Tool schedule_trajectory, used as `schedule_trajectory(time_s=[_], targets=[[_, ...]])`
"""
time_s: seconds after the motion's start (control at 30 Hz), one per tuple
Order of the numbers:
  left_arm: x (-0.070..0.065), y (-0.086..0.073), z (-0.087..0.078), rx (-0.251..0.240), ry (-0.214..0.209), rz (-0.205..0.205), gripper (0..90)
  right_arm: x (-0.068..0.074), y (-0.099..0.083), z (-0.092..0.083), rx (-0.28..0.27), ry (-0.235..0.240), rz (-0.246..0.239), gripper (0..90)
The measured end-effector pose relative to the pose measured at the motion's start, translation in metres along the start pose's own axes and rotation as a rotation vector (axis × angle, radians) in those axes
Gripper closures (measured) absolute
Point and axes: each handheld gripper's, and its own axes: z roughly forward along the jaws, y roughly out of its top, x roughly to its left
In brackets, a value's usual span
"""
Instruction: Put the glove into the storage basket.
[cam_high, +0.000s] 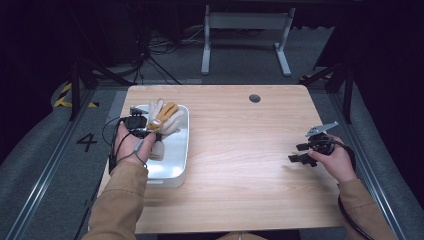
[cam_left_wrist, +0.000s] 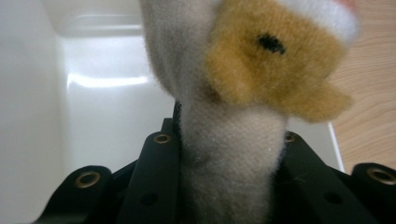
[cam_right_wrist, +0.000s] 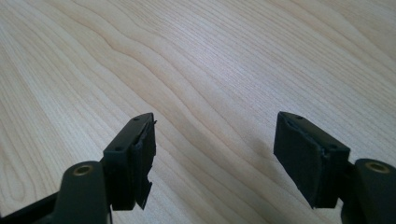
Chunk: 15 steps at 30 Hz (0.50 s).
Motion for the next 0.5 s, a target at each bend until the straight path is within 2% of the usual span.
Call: schedule_trajectory(time_s=[0.27,0.33,0.37,0.5], targets=[[0.007,-0.005,0.017,0.033,0.000,-0.033,73.6,0.000,0.000,0.002,0.004,0.002,-0.001,30.6],[0.008,-0.005,0.020,0.026,0.000,-0.042,73.5,0.000,0.000,0.002,0.008,0.002,-0.003,30.5],[0.011,-0.006,0.024,0.031,0.001,-0.060,73.5,0.000,-0.001,0.003,0.009,0.001,-0.004,30.5],[0.013,-0.007,0.028,0.034,0.001,-0.062,73.5,0.000,-0.001,0.003,0.011,0.003,-0.004,30.4]])
